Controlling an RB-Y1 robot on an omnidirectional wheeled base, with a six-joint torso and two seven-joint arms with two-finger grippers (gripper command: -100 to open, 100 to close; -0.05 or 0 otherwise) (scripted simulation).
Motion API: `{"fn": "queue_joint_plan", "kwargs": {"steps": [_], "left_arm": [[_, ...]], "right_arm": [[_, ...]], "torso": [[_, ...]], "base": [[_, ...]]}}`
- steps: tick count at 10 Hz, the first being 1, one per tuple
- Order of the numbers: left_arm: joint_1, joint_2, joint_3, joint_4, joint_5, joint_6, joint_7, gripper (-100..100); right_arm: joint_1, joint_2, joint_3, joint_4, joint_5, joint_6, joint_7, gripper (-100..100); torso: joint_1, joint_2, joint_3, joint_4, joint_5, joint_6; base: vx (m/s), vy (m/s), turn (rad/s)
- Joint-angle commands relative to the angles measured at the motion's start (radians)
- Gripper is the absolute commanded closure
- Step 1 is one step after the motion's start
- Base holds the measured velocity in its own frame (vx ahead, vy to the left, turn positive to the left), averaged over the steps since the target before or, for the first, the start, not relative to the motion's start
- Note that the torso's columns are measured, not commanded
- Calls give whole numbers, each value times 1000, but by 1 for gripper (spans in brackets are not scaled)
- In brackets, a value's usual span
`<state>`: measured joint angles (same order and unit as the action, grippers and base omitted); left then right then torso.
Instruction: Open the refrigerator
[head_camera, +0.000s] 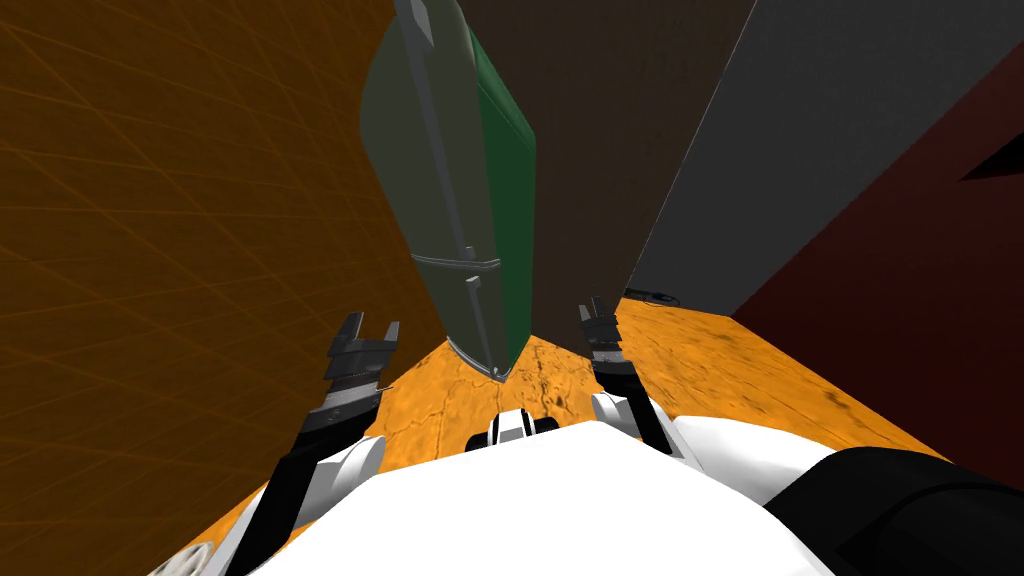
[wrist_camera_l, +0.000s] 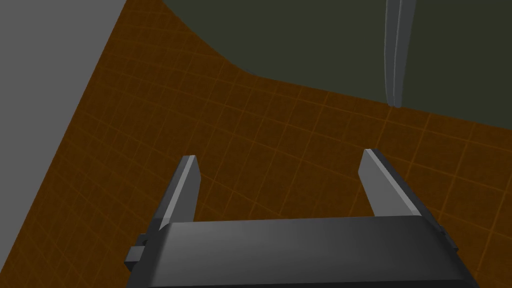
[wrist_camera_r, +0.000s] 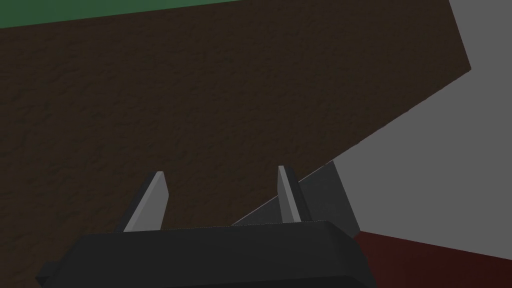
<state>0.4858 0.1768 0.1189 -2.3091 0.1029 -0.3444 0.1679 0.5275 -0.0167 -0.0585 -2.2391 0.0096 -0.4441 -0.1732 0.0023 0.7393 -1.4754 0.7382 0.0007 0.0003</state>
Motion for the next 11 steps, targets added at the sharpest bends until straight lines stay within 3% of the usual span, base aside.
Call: {"fn": "queue_joint_plan", "kwargs": {"steps": [1, 5, 6, 8, 9, 11], "left_arm": [[-1, 11, 18, -17, 41, 75, 11, -100], [-4, 17, 42, -36, 97, 180, 25, -100], [-4, 17, 42, -36, 97, 190, 25, -100], [-7, 17, 58, -49, 136, 251, 35, -100], [-7, 17, 58, -49, 136, 266, 35, -100], [-8, 16, 75, -61, 177, 333, 45, -100]], "right_arm": [[0, 0, 0, 0, 0, 0, 0, 0], [0, 0, 0, 0, 0, 0, 0, 0], [0, 0, 0, 0, 0, 0, 0, 0], [0, 0, 0, 0, 0, 0, 0, 0], [0, 0, 0, 0, 0, 0, 0, 0], [0, 0, 0, 0, 0, 0, 0, 0]], "torso": [[-1, 1, 1, 0, 0, 0], [-1, -2, -1, 0, 0, 0], [-1, -3, -1, -1, 0, 0], [-2, -1, 0, 0, -1, 0], [-4, -2, -1, 0, -1, 0], [-2, -1, 0, 0, -1, 0]], "base": [[84, -82, 118], [93, -91, 80], [78, -70, 41], [87, -90, 97], [78, -86, 45], [80, -99, 86]]}}
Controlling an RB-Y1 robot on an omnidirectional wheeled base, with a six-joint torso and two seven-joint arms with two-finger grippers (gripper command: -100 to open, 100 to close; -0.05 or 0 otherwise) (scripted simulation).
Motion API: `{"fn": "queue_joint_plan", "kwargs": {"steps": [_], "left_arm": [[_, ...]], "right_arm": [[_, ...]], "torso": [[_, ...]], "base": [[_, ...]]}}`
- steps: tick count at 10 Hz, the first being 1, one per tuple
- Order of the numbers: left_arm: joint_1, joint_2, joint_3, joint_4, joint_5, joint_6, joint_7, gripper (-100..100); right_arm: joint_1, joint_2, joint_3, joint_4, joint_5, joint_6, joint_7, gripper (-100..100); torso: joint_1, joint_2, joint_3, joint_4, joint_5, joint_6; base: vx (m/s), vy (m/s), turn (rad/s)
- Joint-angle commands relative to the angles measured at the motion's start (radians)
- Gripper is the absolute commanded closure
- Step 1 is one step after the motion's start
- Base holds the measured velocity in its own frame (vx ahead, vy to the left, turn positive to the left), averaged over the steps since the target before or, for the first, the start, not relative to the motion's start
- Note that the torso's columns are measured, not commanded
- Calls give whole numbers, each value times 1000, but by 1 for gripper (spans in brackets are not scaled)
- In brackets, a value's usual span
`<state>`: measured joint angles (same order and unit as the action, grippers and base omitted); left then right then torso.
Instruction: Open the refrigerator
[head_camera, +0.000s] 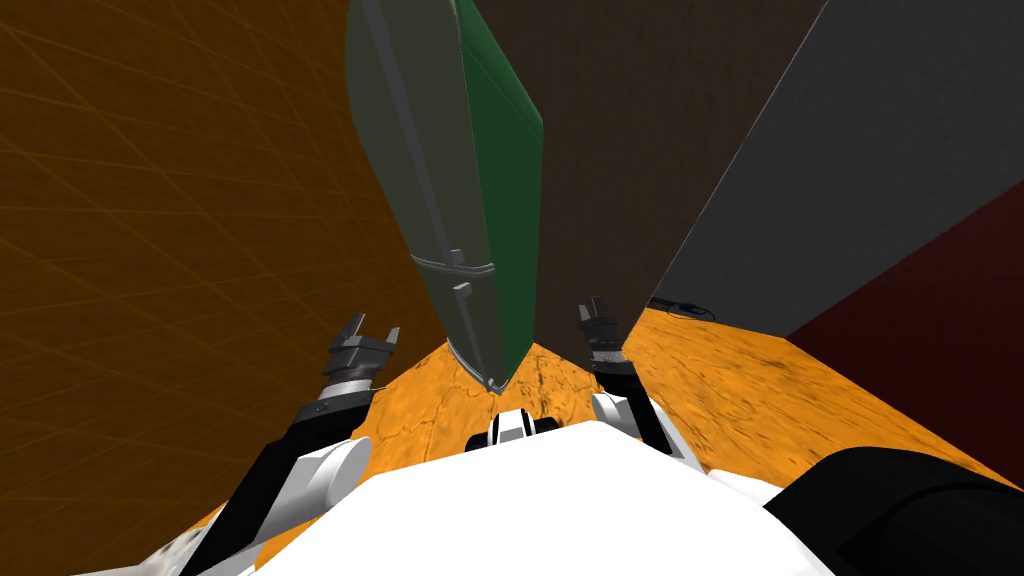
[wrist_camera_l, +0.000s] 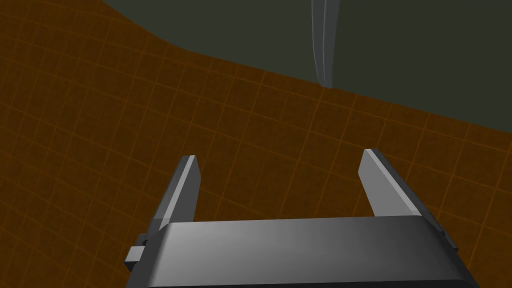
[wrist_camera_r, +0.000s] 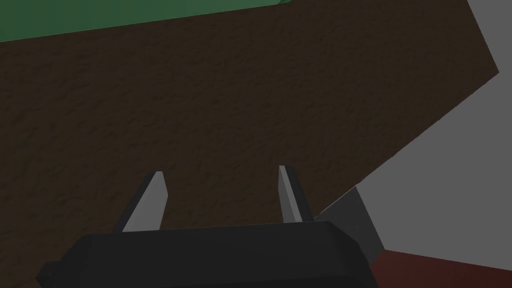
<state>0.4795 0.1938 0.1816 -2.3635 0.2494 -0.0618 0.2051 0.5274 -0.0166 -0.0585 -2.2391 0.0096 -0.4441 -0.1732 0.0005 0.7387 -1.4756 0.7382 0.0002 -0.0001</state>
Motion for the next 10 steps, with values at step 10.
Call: {"fn": "queue_joint_plan", "kwargs": {"steps": [10], "left_arm": [[-4, -24, 66, -31, 156, 288, 41, -100]], "right_arm": [[0, 0, 0, 0, 0, 0, 0, 0]], "torso": [[-2, -1, 0, 0, 0, 0]], "base": [[76, -84, 73]]}}
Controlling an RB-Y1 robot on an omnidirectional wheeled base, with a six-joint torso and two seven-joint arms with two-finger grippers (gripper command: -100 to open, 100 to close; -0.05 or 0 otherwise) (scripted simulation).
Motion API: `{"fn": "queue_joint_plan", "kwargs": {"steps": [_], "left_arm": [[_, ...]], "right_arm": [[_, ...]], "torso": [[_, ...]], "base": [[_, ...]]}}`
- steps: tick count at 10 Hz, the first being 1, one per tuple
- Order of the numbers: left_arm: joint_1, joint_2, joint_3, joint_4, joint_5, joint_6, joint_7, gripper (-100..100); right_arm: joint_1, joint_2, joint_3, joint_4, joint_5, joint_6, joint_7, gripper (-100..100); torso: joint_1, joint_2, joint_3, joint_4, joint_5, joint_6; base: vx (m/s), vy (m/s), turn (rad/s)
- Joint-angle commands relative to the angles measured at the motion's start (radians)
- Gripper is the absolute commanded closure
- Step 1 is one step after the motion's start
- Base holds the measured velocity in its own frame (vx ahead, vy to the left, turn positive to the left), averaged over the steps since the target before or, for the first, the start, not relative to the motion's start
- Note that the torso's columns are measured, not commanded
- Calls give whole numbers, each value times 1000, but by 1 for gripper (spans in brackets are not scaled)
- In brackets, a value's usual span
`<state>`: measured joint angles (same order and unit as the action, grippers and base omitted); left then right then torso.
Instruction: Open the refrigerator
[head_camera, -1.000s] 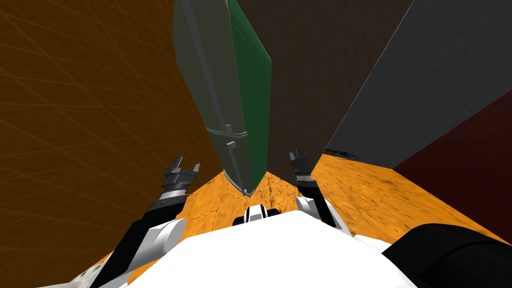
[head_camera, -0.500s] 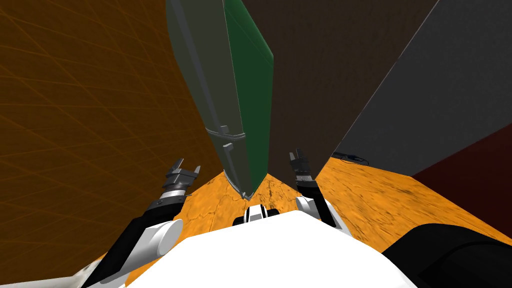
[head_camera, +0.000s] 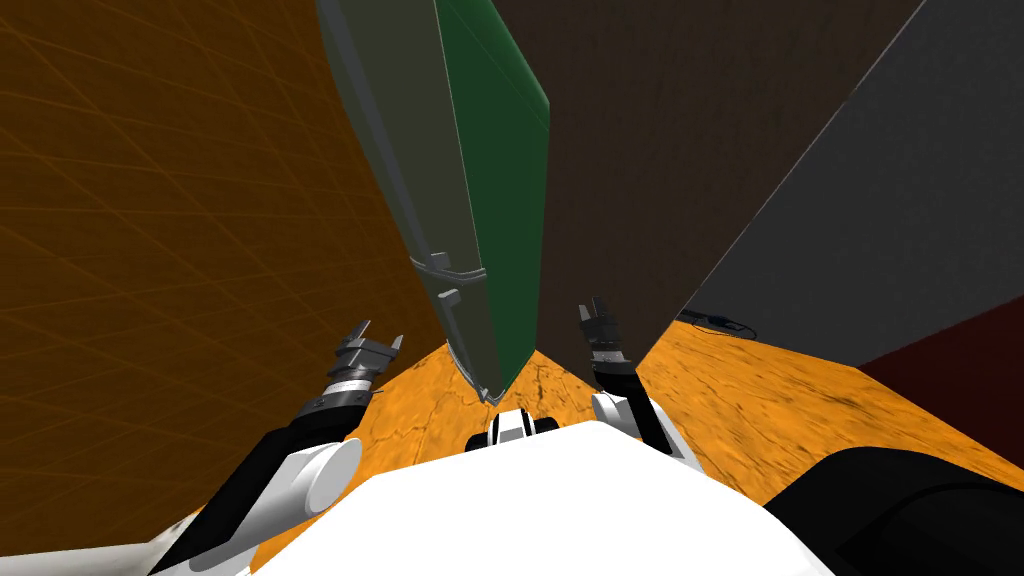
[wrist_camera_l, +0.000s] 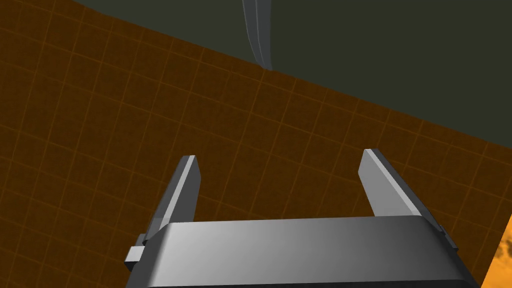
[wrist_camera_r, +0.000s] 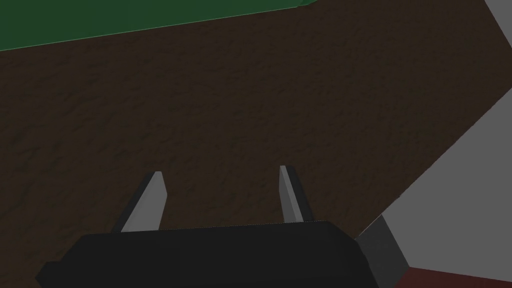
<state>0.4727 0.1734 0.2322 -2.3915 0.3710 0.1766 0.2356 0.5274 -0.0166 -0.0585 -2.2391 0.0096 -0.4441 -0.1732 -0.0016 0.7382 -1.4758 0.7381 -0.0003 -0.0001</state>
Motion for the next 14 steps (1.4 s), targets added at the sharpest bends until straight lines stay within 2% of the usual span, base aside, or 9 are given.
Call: {"fn": "queue_joint_plan", "kwargs": {"steps": [1, 2, 4, 5, 8, 9, 14], "left_arm": [[3, -9, 24, -7, 55, 83, 16, -100], [3, -9, 24, -7, 55, 96, 16, -100], [2, -21, 41, -15, 94, 162, 26, -100], [2, -21, 41, -15, 94, 171, 26, -100], [0, -41, 64, -36, 151, 268, 41, -100], [0, -41, 64, -36, 151, 277, 41, -100], [-1, -77, 96, -111, 224, 415, 60, -100]], "right_arm": [[0, 0, 0, 0, 0, 0, 0, 0], [0, 0, 0, 0, 0, 0, 0, 0], [0, 0, 0, 0, 0, 0, 0, 0], [0, 0, 0, 0, 0, 0, 0, 0], [0, 0, 0, 0, 0, 0, 0, 0], [0, 0, 0, 0, 0, 0, 0, 0], [0, 0, 0, 0, 0, 0, 0, 0]], "torso": [[-1, -2, -1, -1, -1, 0], [-3, -3, -2, -1, -1, 0], [5, 1, 1, 0, 1, 0], [3, 0, 0, 0, 1, 0], [0, -1, 0, 0, 0, 0], [0, -1, -1, 0, 0, 0], [2, -1, -1, 0, 0, 0]], "base": [[114, -172, 129], [88, -114, 53], [74, -90, 92], [73, -76, 49], [86, -100, 101], [60, -97, 30], [70, -106, 80]]}}
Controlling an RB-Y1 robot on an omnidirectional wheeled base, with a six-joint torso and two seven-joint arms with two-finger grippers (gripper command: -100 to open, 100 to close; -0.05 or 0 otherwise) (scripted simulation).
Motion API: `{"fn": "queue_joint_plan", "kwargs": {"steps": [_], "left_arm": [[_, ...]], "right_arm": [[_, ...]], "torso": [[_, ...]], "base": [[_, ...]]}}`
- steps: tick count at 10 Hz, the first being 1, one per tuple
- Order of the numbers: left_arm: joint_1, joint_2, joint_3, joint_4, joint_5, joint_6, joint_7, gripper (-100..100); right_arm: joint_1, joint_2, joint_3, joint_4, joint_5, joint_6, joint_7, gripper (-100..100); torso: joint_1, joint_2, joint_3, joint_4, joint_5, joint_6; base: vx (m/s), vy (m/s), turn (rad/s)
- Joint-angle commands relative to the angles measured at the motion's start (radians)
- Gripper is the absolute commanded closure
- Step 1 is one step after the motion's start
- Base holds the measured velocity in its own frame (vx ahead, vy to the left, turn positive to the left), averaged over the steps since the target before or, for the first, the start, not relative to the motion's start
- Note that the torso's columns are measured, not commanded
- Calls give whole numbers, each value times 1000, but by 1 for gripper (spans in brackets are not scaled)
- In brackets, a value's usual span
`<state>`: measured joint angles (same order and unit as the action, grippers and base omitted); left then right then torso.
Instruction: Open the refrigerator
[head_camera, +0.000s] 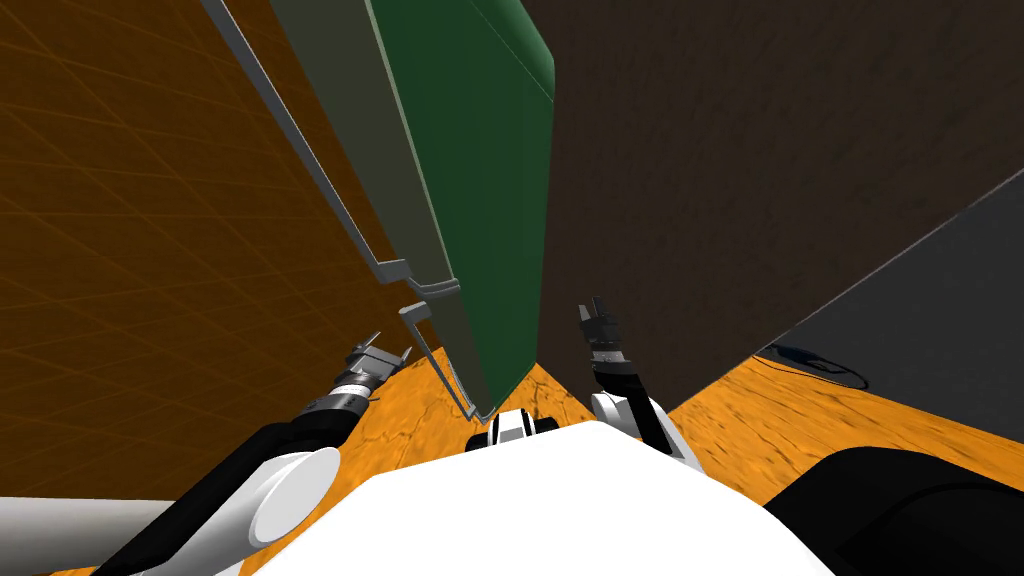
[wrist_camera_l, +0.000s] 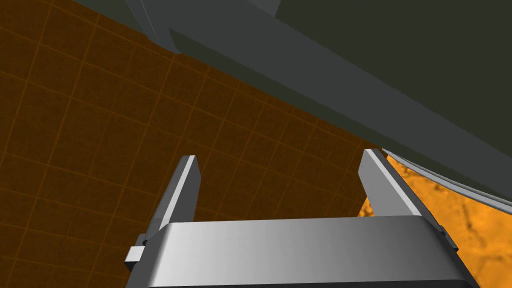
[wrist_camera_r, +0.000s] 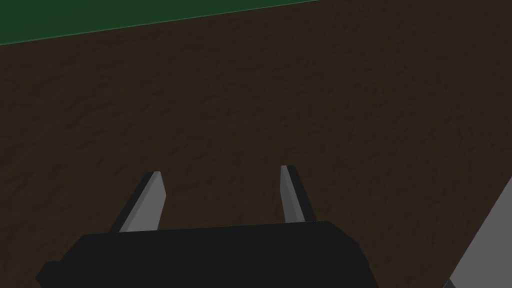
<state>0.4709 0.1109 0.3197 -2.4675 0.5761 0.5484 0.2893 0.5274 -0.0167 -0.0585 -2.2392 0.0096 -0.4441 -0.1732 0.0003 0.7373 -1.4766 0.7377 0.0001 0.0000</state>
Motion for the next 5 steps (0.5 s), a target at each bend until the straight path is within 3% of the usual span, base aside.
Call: {"fn": "queue_joint_plan", "kwargs": {"steps": [1, 5], "left_arm": [[1, -22, 12, -58, 29, 62, 9, -100], [2, -53, 22, -148, 51, 102, 15, -100]], "right_arm": [[0, 0, 0, 0, 0, 0, 0, 0], [0, 0, 0, 0, 0, 0, 0, 0]], "torso": [[-1, 1, 0, 0, 0, 0], [2, 2, 1, 1, 1, 0]], "base": [[53, -107, 57], [29, -52, 36]]}}
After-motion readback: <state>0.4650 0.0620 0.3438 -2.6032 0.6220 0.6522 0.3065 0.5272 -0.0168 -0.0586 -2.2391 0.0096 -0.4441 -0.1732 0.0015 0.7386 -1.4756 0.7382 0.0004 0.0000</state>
